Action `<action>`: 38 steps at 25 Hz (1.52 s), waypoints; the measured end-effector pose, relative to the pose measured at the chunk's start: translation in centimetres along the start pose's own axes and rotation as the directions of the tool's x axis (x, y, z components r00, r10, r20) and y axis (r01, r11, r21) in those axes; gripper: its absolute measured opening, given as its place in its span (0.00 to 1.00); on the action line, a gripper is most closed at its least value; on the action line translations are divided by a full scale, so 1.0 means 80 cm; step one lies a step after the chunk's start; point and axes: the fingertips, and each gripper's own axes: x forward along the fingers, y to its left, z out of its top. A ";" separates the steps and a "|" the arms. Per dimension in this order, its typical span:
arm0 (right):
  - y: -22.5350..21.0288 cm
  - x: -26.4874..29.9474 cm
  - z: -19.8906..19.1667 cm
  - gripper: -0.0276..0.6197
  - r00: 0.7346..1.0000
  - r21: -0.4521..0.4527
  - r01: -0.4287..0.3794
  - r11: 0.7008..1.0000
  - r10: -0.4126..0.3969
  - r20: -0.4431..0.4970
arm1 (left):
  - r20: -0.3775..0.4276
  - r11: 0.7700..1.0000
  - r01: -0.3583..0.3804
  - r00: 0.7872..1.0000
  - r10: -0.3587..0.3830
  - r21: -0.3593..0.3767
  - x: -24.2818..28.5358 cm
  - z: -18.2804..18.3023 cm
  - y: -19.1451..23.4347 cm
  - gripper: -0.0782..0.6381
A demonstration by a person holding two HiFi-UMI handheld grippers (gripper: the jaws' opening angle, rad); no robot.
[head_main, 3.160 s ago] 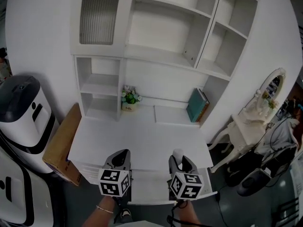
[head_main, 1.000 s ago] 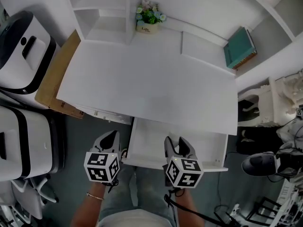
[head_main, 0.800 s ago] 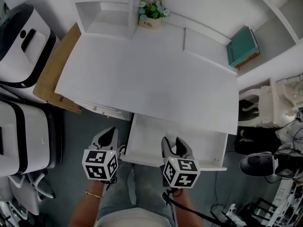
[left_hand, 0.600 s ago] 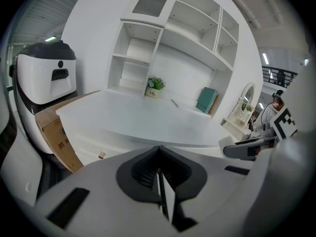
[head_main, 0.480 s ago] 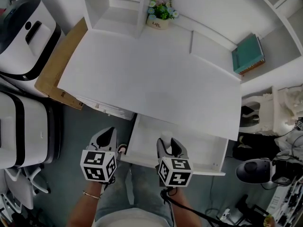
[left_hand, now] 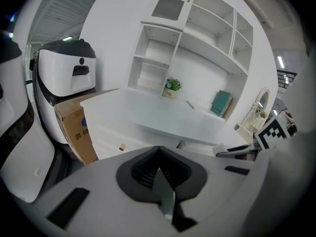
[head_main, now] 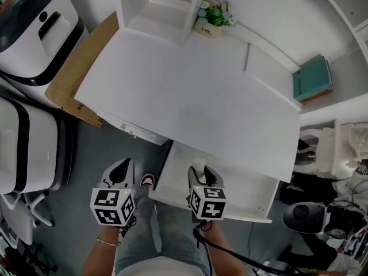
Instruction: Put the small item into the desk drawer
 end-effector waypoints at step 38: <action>-0.021 0.148 -0.031 0.32 0.989 -0.064 0.019 0.998 -0.028 -0.143 | 0.001 0.980 -0.138 0.990 0.140 -0.140 -0.017 -0.032 0.056 0.11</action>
